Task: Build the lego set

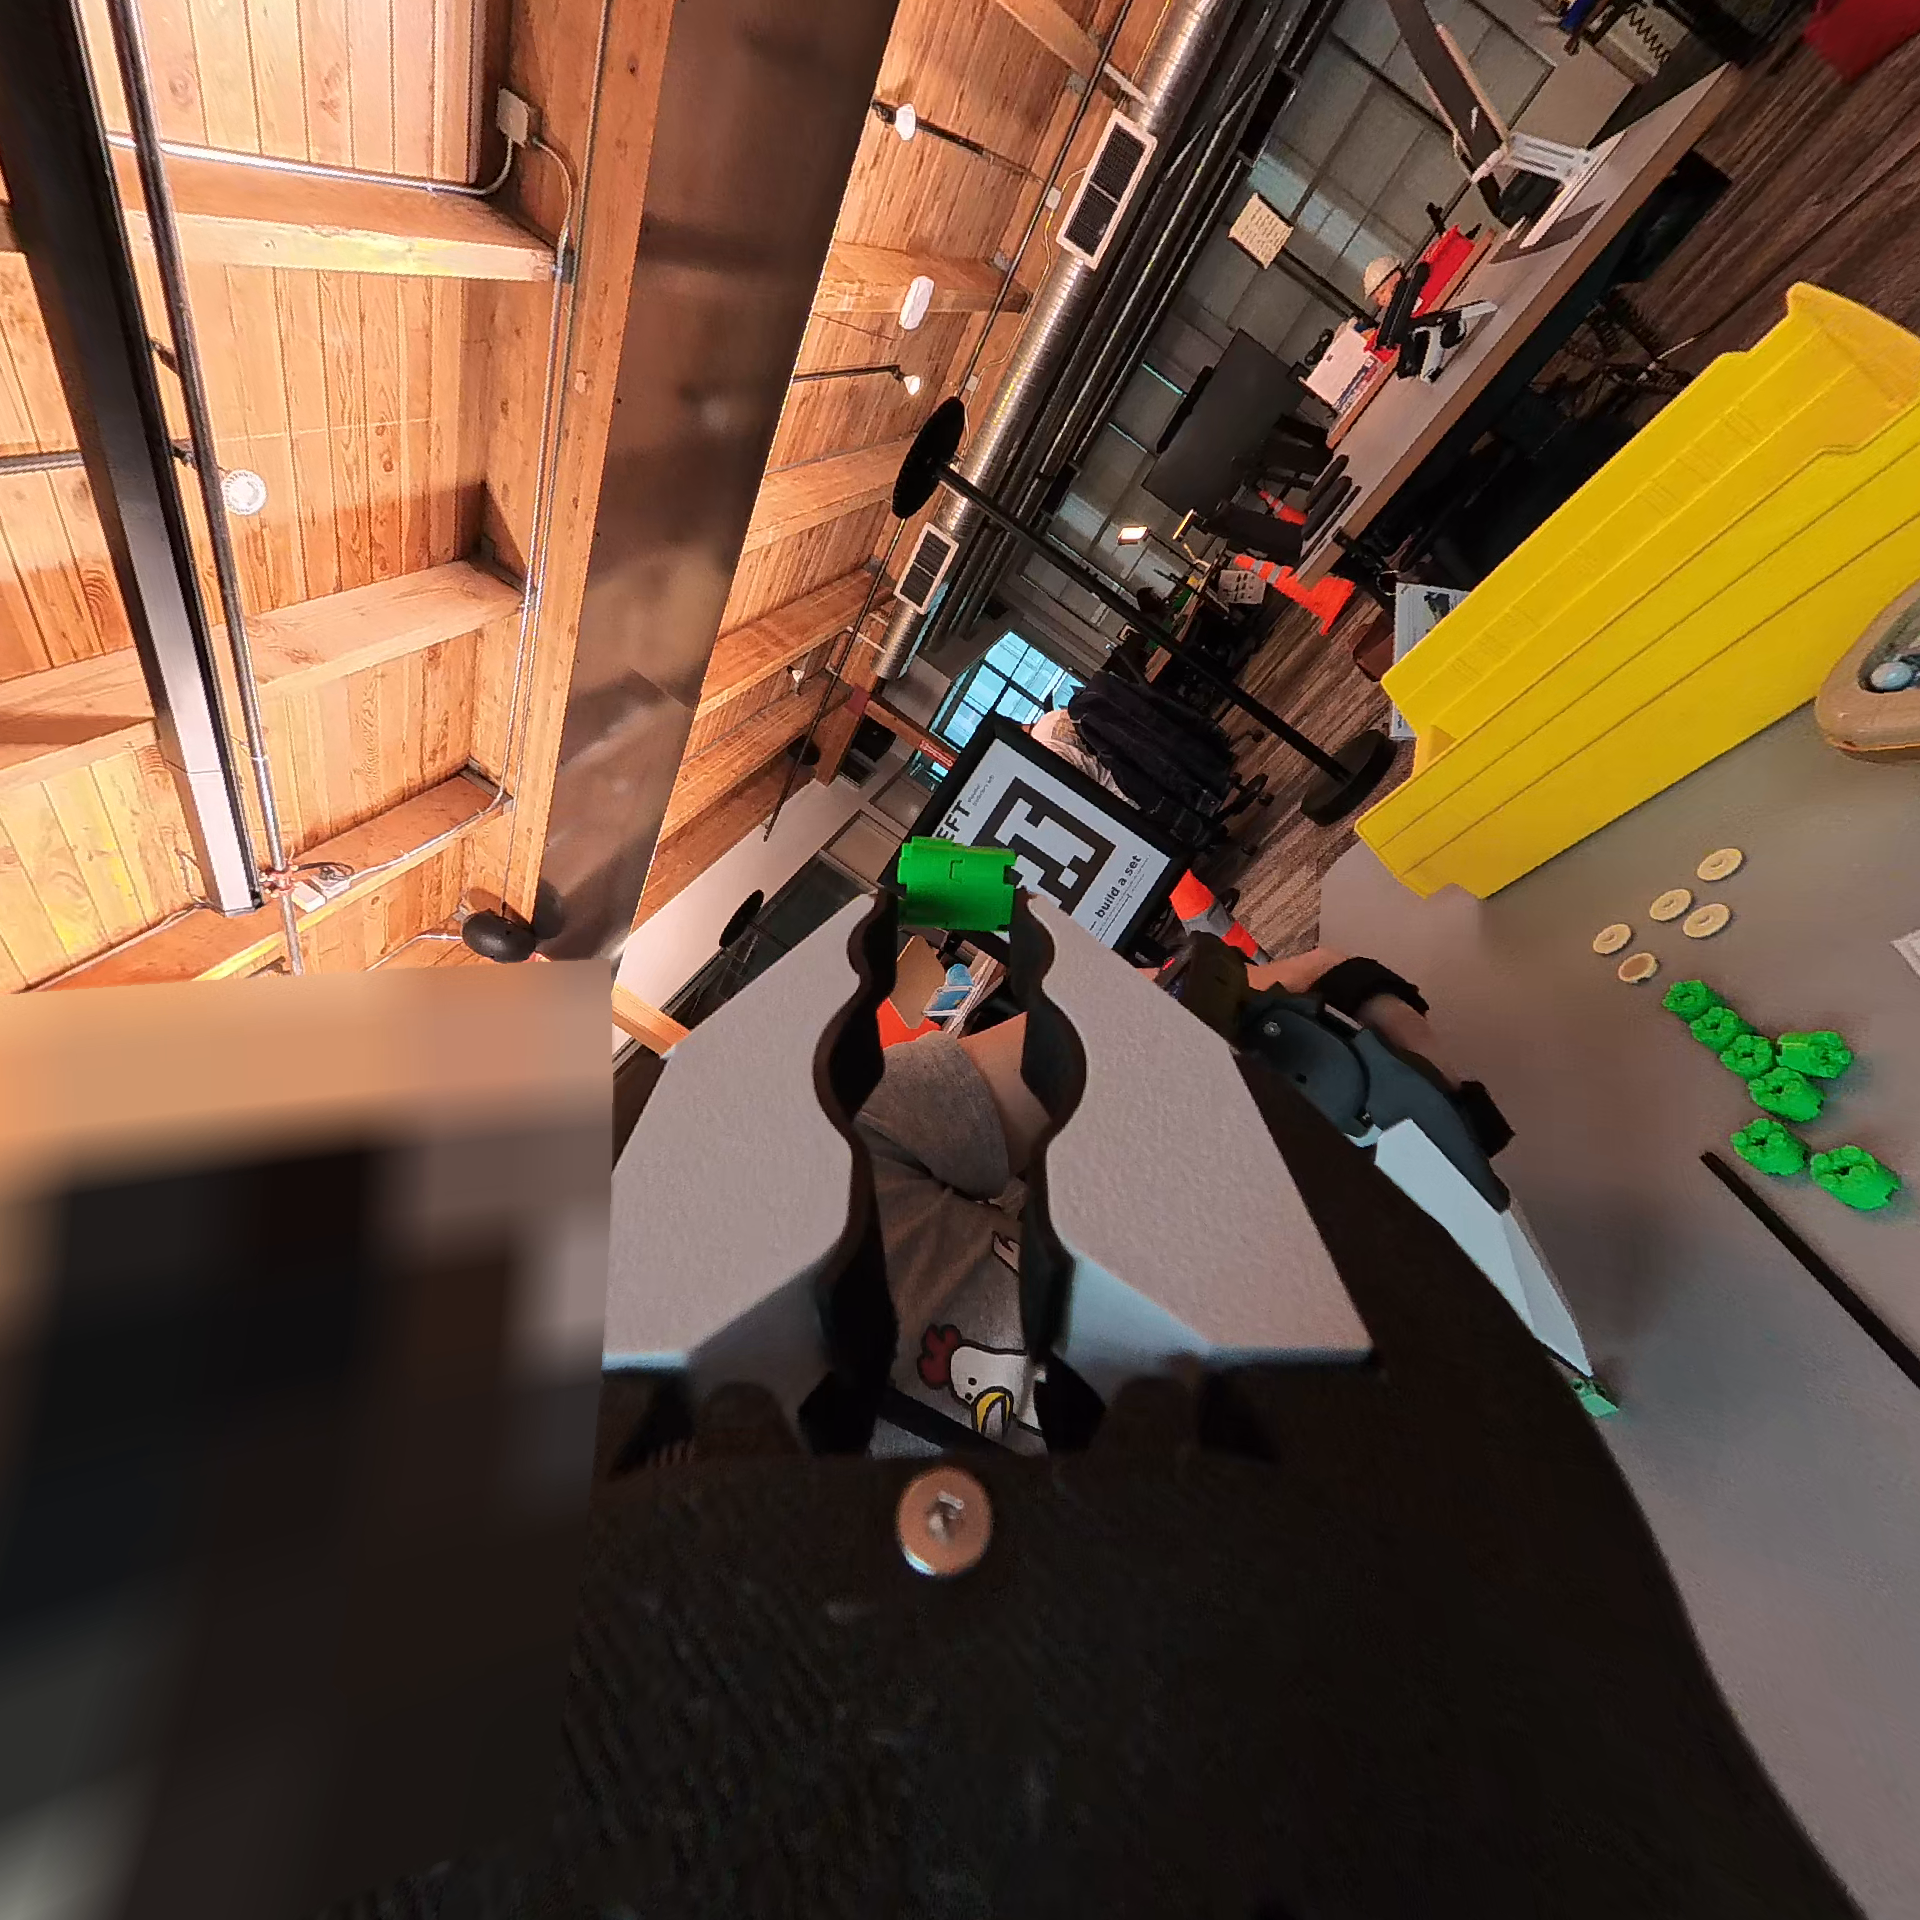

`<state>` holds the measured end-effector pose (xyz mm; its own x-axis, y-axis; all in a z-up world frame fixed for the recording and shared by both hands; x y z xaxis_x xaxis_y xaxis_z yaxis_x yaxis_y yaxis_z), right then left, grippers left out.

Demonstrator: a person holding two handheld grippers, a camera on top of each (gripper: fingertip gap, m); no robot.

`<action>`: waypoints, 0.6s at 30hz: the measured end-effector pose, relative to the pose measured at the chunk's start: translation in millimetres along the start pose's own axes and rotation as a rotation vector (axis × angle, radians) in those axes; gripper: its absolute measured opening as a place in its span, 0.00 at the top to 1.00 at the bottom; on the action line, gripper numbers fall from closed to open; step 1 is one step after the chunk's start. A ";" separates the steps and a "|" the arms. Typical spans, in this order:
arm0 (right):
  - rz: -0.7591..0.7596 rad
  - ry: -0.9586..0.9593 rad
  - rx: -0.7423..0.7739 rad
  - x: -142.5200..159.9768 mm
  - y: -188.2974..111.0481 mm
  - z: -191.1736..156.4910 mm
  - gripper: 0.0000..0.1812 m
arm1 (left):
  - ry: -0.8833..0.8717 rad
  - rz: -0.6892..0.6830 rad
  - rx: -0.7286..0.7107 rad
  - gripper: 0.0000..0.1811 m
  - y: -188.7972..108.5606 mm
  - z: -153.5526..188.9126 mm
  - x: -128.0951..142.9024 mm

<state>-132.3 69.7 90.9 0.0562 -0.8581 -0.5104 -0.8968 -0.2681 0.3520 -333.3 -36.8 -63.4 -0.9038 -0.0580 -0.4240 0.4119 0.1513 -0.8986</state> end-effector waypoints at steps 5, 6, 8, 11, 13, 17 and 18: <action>0.002 0.004 0.000 -0.4 -0.1 1.2 0.89 | 0.001 0.003 -0.004 0.95 2.0 -0.4 -0.1; 0.000 0.005 0.000 -0.3 0.2 1.6 0.89 | 0.002 0.002 -0.004 0.96 2.2 -0.5 -0.1; -0.003 0.007 0.000 -0.2 0.7 2.1 0.89 | 0.005 0.001 -0.003 0.96 2.8 -0.5 0.1; -0.003 0.007 0.000 -0.2 0.9 2.2 0.89 | 0.014 -0.005 -0.007 0.96 4.2 -0.4 1.2; -0.002 0.007 -0.001 -0.3 0.5 2.0 0.89 | 0.013 -0.005 -0.005 0.97 5.4 -0.2 1.6; 0.001 0.007 -0.001 -0.6 -0.2 1.8 0.89 | 0.022 -0.005 -0.007 0.98 6.5 0.3 1.8; 0.001 0.008 0.000 -0.5 -0.3 2.0 0.89 | 0.022 -0.006 -0.006 0.98 6.6 0.3 1.7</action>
<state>-132.9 71.1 89.4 0.0588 -0.8617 -0.5039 -0.8967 -0.2675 0.3528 -332.1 -36.2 -70.1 -0.9085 -0.0372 -0.4163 0.4061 0.1572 -0.9002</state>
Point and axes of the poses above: each gripper's, where its closed fingertips meet, y out along the fingers, x out of its underside, z = x × y across the jaws, the point moved 10 cm from there along -y, back along the fingers, and after that the axes turned 6 degrees about -x, right-handed, at the moved point
